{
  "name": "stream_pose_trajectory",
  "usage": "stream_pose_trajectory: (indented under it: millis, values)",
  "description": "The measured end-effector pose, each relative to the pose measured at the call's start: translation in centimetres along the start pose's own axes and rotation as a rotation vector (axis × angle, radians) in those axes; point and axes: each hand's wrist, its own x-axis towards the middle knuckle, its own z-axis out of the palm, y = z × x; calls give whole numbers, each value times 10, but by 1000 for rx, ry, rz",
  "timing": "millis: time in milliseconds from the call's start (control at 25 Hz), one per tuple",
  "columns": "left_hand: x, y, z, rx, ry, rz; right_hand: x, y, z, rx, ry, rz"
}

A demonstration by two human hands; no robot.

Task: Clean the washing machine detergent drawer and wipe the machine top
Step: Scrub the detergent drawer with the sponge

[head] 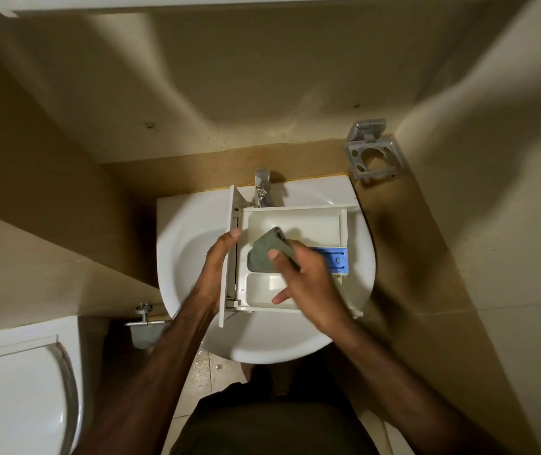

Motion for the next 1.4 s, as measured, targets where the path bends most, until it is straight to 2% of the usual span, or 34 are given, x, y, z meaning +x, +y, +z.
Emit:
stream_pose_trajectory:
  millis: [80, 120, 240, 360, 480, 560, 680, 840, 920, 1040, 1160, 1240, 1320, 1400]
  values:
    - [0, -2, -2, -3, 26, -14, -6, -26, -22, 228, 121, 16]
    - [0, -3, -3, -20, 27, -42, -6, -38, -32, 216, 194, -36]
    - [1, -4, -3, -99, 7, -114, 5, -54, -36, -115, 344, -305]
    - [0, -3, 7, -137, 9, -108, 29, -40, -3, -608, 334, -582]
    - [2, 0, 15, -168, 19, -68, 42, -17, 31, -1042, 286, -617]
    - [4, 0, 16, -222, -12, -90, 39, -14, 40, -1178, 283, -672]
    - [3, -2, 18, -213, -47, -165, 17, -15, 44, -1352, 255, -623]
    - [4, -1, 14, -186, -57, -192, -35, 7, 46, -1442, -79, -630]
    - [5, 0, 10, -171, -52, -182, -48, 13, 42, -1435, -140, -653]
    - [6, 3, 9, -141, -34, -173, -25, -5, 32, -1416, -42, -677]
    - [8, 10, 15, -162, -41, -146, 19, -33, 29, -1411, 220, -573]
    - [11, 15, 15, -183, -16, -128, 34, -43, 34, -1363, 337, -521]
    - [14, 18, 13, -211, 4, -84, 34, -37, 42, -1369, 394, -586]
    - [15, 18, 9, -232, 3, -60, 23, -29, 48, -1368, 377, -707]
